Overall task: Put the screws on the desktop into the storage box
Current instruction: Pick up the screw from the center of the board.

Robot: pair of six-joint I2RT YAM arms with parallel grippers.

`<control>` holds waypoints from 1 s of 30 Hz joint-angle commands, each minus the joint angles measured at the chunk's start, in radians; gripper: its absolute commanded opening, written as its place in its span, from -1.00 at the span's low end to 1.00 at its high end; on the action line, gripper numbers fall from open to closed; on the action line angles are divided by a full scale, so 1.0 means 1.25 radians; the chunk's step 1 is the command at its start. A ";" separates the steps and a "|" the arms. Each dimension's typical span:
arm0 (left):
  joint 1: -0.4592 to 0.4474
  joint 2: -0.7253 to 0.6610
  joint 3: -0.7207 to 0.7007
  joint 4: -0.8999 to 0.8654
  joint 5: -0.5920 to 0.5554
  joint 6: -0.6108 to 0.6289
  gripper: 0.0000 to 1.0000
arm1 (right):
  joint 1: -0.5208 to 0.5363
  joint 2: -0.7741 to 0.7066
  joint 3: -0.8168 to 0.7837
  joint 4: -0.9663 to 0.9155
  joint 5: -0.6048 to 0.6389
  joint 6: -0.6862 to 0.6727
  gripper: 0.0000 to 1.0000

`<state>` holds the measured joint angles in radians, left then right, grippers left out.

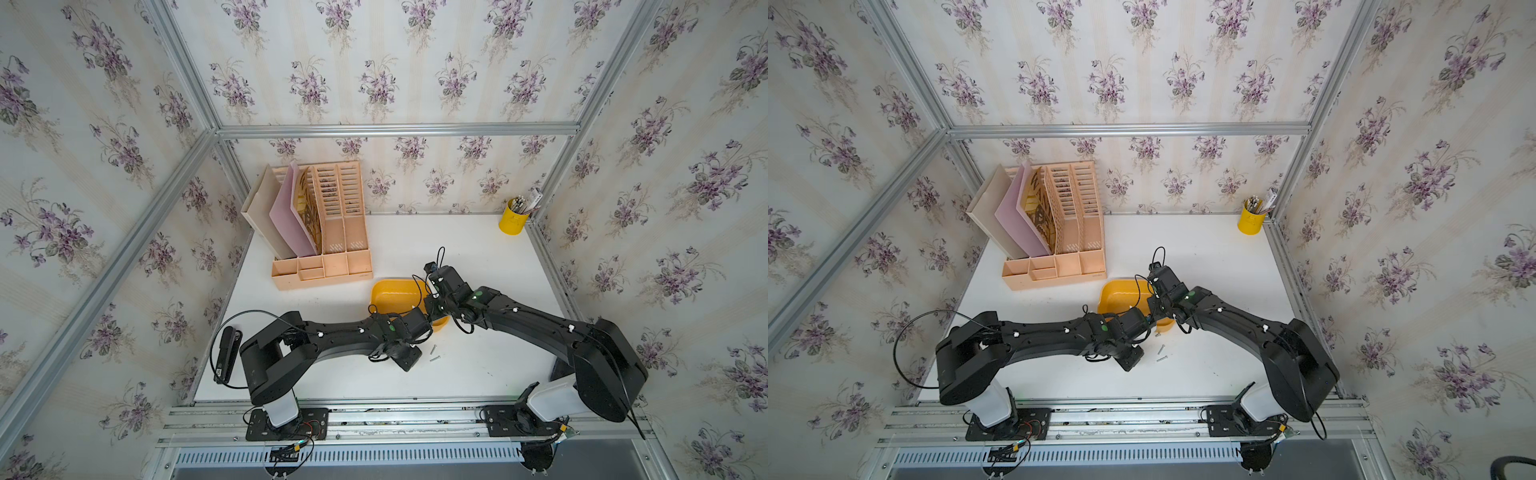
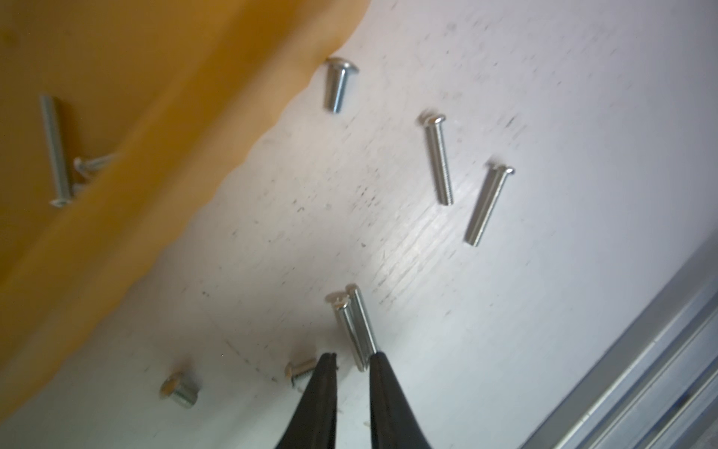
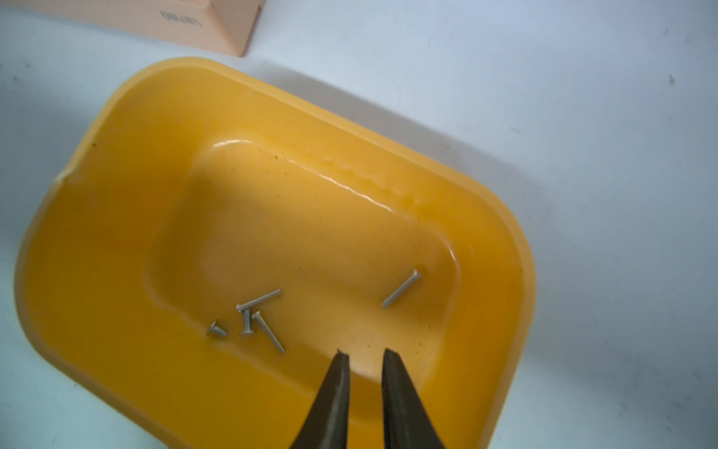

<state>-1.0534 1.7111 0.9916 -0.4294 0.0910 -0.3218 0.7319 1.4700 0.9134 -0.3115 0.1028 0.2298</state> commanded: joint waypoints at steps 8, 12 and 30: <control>0.001 0.019 0.001 0.051 -0.019 -0.016 -0.58 | -0.004 0.002 -0.016 0.019 -0.052 0.018 -0.58; 0.001 0.024 0.001 0.052 -0.025 -0.015 -0.58 | -0.017 -0.001 -0.020 0.022 -0.052 0.020 -0.57; -0.030 0.064 0.043 -0.064 -0.051 0.008 -0.59 | -0.030 -0.032 -0.002 -0.006 -0.042 0.008 -0.52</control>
<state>-1.0916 1.7786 1.0393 -0.4553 0.0406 -0.3214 0.6971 1.4322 0.9005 -0.3138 0.0414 0.2424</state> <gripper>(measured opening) 0.195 0.239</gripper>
